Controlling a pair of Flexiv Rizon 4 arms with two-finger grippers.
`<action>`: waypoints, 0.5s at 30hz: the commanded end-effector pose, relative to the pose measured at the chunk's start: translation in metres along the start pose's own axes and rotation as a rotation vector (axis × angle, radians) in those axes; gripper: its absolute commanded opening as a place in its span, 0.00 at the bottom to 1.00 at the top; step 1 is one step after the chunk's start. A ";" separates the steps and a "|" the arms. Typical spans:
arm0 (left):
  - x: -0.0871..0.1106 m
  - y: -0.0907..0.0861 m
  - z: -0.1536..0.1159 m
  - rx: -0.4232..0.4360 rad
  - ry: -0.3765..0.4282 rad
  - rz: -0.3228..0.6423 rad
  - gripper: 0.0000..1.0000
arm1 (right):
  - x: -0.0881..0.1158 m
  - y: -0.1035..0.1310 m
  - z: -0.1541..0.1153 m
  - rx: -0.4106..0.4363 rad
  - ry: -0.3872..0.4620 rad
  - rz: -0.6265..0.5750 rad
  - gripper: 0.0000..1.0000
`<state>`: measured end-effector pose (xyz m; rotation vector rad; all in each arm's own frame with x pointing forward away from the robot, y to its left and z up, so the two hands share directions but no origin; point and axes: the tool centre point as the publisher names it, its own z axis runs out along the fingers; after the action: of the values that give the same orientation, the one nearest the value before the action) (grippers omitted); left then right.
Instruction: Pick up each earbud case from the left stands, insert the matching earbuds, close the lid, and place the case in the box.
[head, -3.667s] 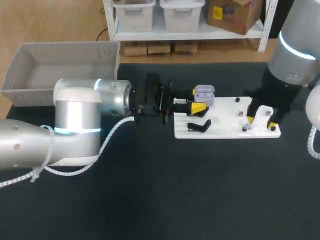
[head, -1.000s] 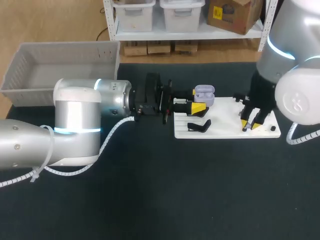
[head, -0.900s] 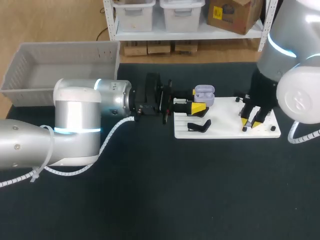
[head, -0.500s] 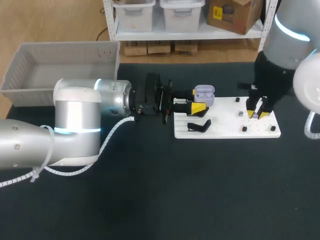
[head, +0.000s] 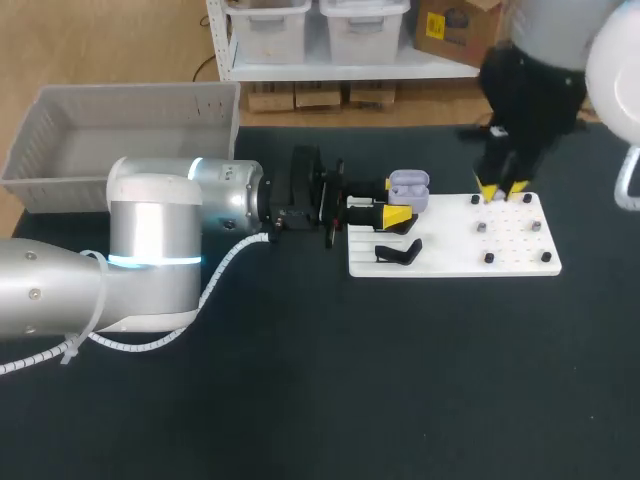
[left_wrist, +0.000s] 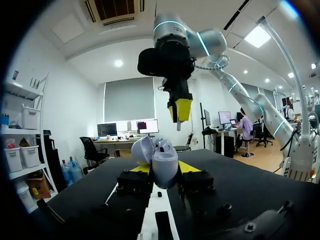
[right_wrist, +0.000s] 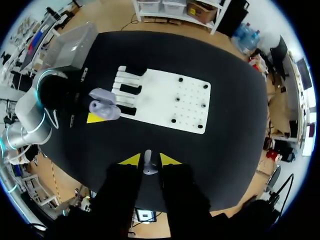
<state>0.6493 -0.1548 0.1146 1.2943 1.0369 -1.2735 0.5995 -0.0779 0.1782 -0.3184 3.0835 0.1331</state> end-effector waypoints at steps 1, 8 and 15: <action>0.000 -0.002 0.000 -0.006 -0.001 0.003 0.00 | -0.007 0.016 -0.005 0.049 -0.013 -0.036 0.00; 0.000 -0.002 0.000 -0.006 -0.001 0.003 0.00 | -0.015 0.039 -0.002 0.075 -0.008 -0.153 0.00; 0.000 -0.002 0.000 -0.006 -0.001 0.003 0.00 | -0.023 0.055 -0.007 0.088 -0.015 -0.229 0.00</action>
<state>0.6493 -0.1549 0.1146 1.2943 1.0369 -1.2735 0.6068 -0.0265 0.1880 -0.6492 2.9879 0.0067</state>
